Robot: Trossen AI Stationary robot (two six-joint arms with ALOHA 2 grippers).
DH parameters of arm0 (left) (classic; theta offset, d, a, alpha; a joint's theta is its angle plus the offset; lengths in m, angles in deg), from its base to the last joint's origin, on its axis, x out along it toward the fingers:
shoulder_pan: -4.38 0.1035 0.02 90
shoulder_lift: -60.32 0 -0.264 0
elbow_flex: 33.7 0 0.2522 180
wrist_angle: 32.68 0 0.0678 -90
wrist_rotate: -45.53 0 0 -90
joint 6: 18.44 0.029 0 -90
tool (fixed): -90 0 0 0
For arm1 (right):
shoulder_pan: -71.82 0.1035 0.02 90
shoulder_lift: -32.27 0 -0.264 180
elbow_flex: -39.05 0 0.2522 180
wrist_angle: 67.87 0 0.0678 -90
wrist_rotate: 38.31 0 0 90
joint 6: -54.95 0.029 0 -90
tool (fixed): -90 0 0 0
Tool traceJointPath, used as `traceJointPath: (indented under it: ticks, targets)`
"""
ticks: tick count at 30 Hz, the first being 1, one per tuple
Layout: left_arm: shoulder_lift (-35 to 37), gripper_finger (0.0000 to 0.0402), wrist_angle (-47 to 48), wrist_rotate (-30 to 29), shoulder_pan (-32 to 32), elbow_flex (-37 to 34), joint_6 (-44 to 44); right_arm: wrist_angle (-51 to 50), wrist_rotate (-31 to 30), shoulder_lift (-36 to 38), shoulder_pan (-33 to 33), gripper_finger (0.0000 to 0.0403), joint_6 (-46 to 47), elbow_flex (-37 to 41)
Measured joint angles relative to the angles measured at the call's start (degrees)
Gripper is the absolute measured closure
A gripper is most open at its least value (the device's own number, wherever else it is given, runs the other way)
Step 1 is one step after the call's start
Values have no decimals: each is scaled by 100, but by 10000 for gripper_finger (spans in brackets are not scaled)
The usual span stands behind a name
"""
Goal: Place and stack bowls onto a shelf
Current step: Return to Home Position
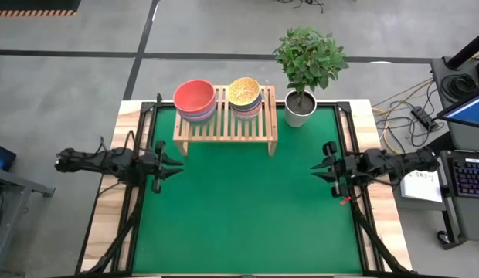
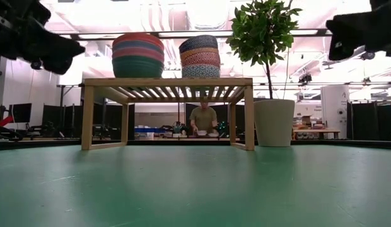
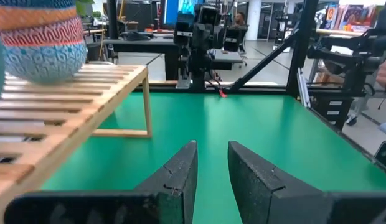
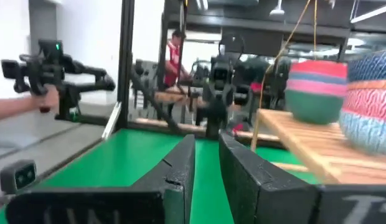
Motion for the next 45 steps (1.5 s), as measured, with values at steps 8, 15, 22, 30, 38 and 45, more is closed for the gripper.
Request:
traceJointPath:
  ticks: [8, 15, 22, 30, 38, 45]
  targets:
    - [-103, 329, -1273, 48, 4, -711, 19, 268, -151, -87, 1, 344, 51, 158]
    - [-201, 329, -1560, -74, 17, -825, 137, 47, -607, -83, 1, 344, -6, 160]
    - [-271, 329, -1570, -107, 15, -823, -232, -59, -1100, -86, 1, 344, 506, 160]
    - [-301, 329, -1584, -108, 15, -823, -234, -174, -1101, -120, 1, 344, 503, 160]
    - [-313, 329, -1604, -109, 15, -823, -234, -186, -1101, -122, 1, 344, 486, 162]
    - [-313, 329, -1610, -108, 15, -823, -234, -191, -1100, -125, 1, 344, 503, 162]
